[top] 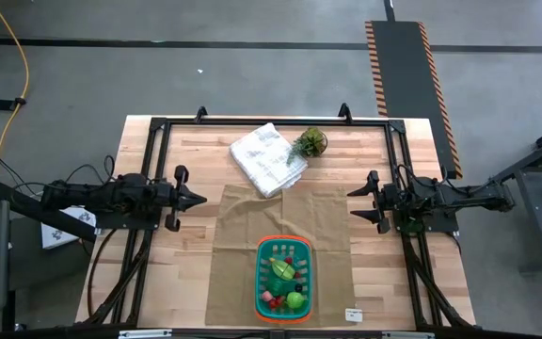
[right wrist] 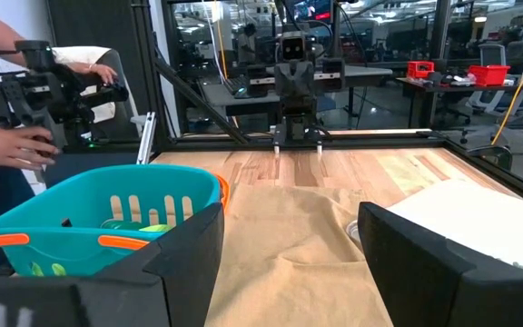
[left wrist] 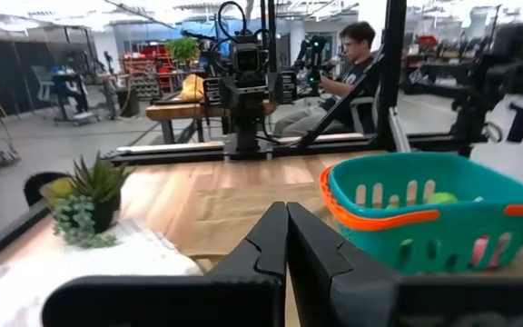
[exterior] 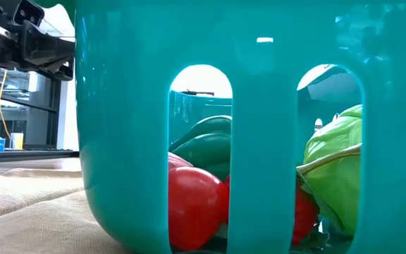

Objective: Pick and placing Produce into tupperware
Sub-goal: Return to Home Position

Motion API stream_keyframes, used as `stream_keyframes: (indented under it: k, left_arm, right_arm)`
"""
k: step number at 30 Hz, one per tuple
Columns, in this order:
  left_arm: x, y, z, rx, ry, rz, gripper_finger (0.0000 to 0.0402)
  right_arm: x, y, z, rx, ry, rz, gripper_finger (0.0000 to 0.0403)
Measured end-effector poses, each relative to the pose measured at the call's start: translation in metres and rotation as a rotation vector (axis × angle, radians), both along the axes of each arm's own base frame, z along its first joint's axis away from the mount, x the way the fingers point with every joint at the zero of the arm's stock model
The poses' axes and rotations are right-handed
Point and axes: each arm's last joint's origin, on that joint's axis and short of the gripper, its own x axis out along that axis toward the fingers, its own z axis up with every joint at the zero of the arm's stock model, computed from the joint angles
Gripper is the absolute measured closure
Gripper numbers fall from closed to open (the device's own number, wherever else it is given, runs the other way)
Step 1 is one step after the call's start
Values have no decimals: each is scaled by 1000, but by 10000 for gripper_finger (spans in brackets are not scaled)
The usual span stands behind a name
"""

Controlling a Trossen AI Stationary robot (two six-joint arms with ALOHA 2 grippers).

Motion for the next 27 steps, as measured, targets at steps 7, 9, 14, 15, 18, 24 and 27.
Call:
stream_keyframes:
  k: [7, 9, 14, 15, 18, 24, 27]
  left_arm:
    - [0, 0, 0, 77, 7, 0, 401]
    - [0, 0, 0, 76, 8, 1, 401]
    - [0, 0, 0, 82, 8, 1, 401]
    - [0, 0, 0, 82, 8, 1, 401]
    - [0, 0, 0, 79, 8, 1, 401]
    - [0, 0, 0, 4, 3, -2, 401]
    - [0, 0, 0, 5, 2, -2, 401]
  right_arm:
    - [0, 0, 0, 0, 0, 0, 157]
    - [0, 0, 0, 0, 0, 0, 157]
    - [0, 0, 0, 0, 0, 0, 157]
    - [0, 0, 0, 0, 0, 0, 157]
    - [0, 0, 0, 0, 0, 0, 157]
    - [0, 0, 0, 0, 0, 0, 157]
    - [0, 0, 0, 0, 0, 0, 157]
